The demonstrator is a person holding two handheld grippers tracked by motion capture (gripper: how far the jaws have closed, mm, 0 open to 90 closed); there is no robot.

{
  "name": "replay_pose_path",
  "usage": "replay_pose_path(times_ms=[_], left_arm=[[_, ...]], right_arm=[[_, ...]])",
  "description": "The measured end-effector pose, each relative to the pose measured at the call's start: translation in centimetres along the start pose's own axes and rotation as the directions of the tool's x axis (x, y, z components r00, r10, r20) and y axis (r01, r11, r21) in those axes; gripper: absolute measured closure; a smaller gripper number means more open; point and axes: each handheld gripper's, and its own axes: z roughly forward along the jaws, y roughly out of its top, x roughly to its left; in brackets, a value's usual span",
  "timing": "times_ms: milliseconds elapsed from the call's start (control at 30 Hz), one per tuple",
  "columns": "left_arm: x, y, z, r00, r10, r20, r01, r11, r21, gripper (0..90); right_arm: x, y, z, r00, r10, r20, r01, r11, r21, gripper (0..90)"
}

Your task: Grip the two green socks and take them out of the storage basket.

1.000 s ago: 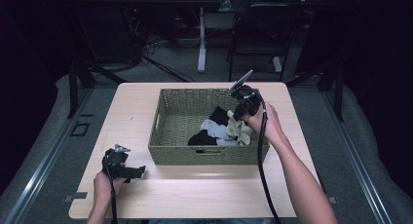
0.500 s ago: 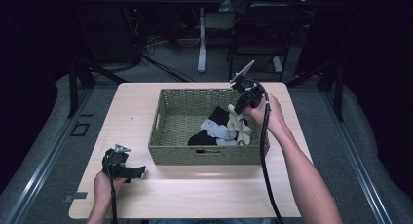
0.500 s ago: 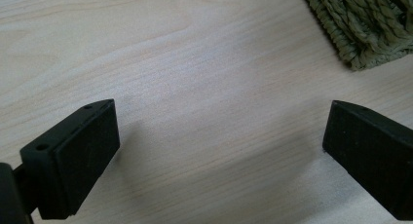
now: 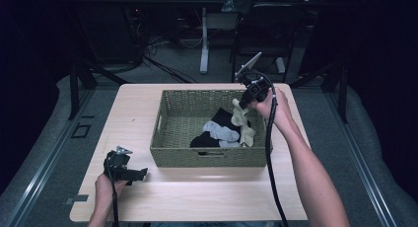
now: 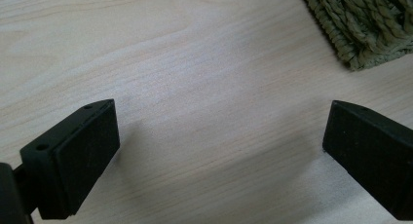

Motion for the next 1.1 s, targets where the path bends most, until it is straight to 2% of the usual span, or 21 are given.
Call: replay_pose_path(times_ms=[133, 400, 500, 600, 633, 833, 1100], left_arm=[[0.0, 0.0, 0.0, 1.0, -0.001, 0.0, 0.001, 1.0, 0.001, 0.2], [0.0, 0.0, 0.0, 1.0, -0.001, 0.002, 0.001, 1.0, 0.001, 0.2], [0.0, 0.0, 0.1, 1.0, -0.001, 0.003, 0.001, 1.0, 0.002, 0.2], [0.0, 0.0, 0.1, 1.0, -0.001, 0.003, 0.001, 1.0, 0.002, 0.2], [0.0, 0.0, 0.1, 1.0, -0.001, 0.003, 0.001, 1.0, 0.002, 0.2], [0.0, 0.0, 0.0, 1.0, 0.0, 0.008, 0.0, 1.0, 0.007, 0.2], [0.0, 0.0, 0.1, 1.0, 0.0, 0.007, 0.0, 1.0, 0.003, 0.2]], right_arm=[[-0.4, 0.1, -0.6, 1.0, -0.005, 0.003, 0.005, 1.0, 0.008, 88.3], [-1.1, 0.3, -2.3, 0.9997, 0.014, 0.019, -0.013, 1.0, -0.021, 88.4], [-1.6, 0.2, -3.7, 0.9992, 0.019, 0.034, -0.018, 0.999, -0.04, 88.3], [-1.9, 0.0, -4.2, 0.9989, 0.027, 0.039, -0.025, 0.999, -0.048, 88.3], [-2.3, -0.2, -4.9, 0.9983, 0.034, 0.049, -0.031, 0.998, -0.056, 88.3], [-3.3, -0.9, -6.5, 0.9964, 0.057, 0.063, -0.051, 0.995, -0.089, 88.3], [-5.1, -2.2, -8.2, 0.9909, 0.1, 0.09, -0.089, 0.989, -0.117, 88.3]])
